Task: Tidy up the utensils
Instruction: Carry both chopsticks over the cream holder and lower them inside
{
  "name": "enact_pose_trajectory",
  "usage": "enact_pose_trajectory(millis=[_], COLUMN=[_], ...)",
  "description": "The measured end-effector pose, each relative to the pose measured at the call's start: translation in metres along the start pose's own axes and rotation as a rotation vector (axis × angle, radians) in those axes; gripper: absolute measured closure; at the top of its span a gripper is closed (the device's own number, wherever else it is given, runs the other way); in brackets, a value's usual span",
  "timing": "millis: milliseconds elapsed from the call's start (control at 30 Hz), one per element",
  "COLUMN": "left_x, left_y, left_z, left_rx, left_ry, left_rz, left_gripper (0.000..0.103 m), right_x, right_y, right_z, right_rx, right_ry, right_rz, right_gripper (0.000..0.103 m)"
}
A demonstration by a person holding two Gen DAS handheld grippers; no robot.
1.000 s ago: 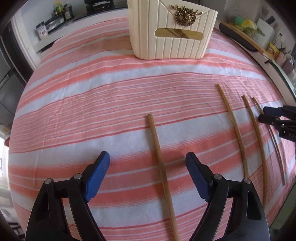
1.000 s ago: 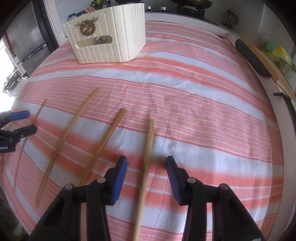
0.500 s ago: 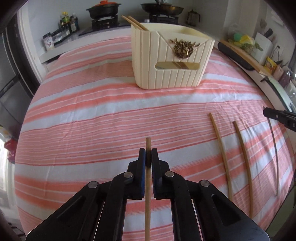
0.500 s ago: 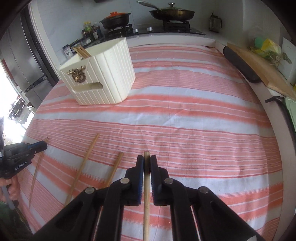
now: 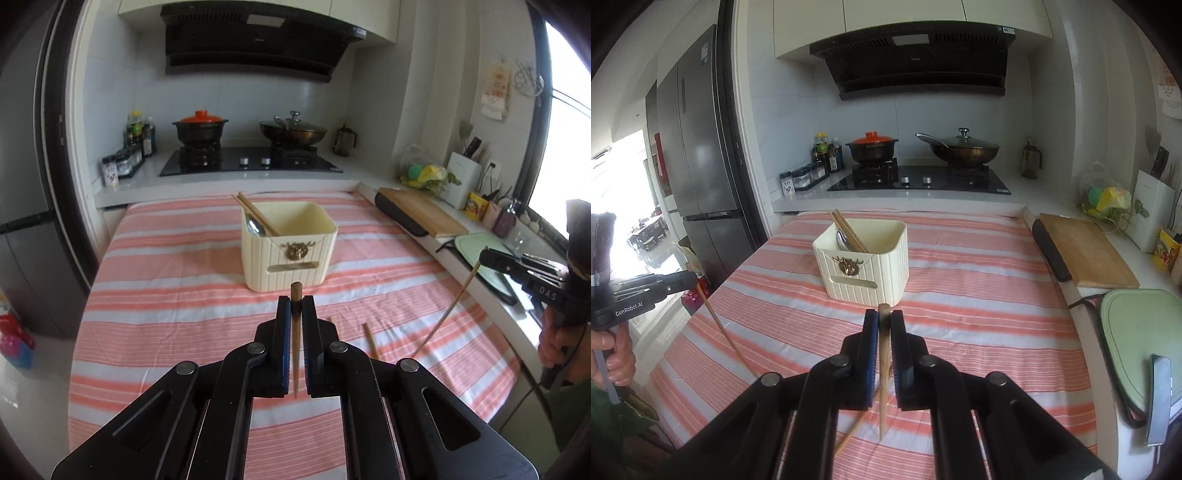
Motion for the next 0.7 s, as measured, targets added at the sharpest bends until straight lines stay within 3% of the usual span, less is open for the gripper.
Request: enact_pose_trajectory(millis=[200, 500, 700], left_x=[-0.012, -0.031, -0.068], left_y=[-0.009, -0.007, -0.005], left_z=[0.004, 0.000, -0.007], left_rx=[0.011, 0.031, 0.050], left_ry=[-0.009, -0.010, -0.034], left_rz=[0.024, 0.030, 0.054], left_gripper=[0.099, 0.099, 0.099], right_x=[-0.019, -0.049, -0.084], right_y=[-0.014, -0.009, 0.005], right_z=[-0.013, -0.019, -0.018], right_rx=[0.005, -0.003, -0.010], right_ry=[-0.016, -0.044, -0.059], right_rz=[0.071, 0.086, 0.095], right_gripper=[0.096, 0.096, 0.096])
Point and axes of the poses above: each gripper's, at about its wrist camera, not at the fingertips, and y roughly the way its jaws point, z to its right, x to its underside, the point moved 9 cm from there along y, roughly the way its jaws point, and after that the axes turned 5 degrees about -x, right-handed, at the moved point
